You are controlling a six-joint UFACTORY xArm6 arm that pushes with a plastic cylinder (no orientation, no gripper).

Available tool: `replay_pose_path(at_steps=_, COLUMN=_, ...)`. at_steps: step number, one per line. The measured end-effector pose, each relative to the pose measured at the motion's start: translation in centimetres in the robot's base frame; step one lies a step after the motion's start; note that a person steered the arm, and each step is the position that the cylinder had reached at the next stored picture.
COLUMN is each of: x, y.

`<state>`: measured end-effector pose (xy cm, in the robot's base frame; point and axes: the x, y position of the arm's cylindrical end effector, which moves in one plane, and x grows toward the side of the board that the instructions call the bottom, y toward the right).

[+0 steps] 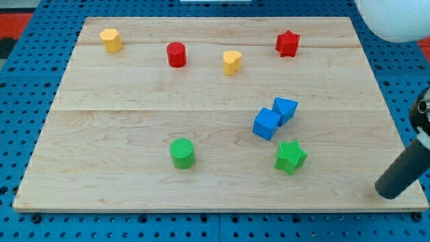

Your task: Slide the green star to the bottom of the blue cube

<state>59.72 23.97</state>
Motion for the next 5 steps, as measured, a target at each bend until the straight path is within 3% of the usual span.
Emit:
replay_pose_path(at_steps=2, x=-1.3, y=-4.3)
replay_pose_path(at_steps=3, x=-5.4, y=-5.7)
replay_pose_path(at_steps=4, x=-6.7, y=-11.3)
replay_pose_path(at_steps=5, x=-5.1, y=-13.7)
